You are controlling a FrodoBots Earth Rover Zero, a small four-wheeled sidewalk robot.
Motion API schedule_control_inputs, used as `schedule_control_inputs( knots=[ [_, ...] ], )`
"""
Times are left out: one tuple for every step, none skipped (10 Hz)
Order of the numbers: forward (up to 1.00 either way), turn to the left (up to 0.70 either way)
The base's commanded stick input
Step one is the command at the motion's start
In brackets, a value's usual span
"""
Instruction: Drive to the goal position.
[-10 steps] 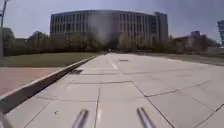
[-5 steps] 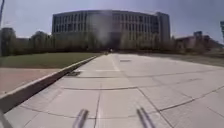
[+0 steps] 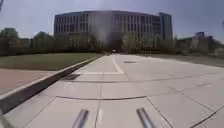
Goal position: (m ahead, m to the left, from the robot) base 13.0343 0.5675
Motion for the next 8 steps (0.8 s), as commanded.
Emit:
schedule_control_inputs(
  knots=[
    [0.70,0.00],
    [0.70,0.00],
    [0.70,0.00],
    [0.70,0.00],
    [0.70,0.00],
    [0.70,0.00],
    [0.70,0.00],
    [0.70,0.00]
  ],
)
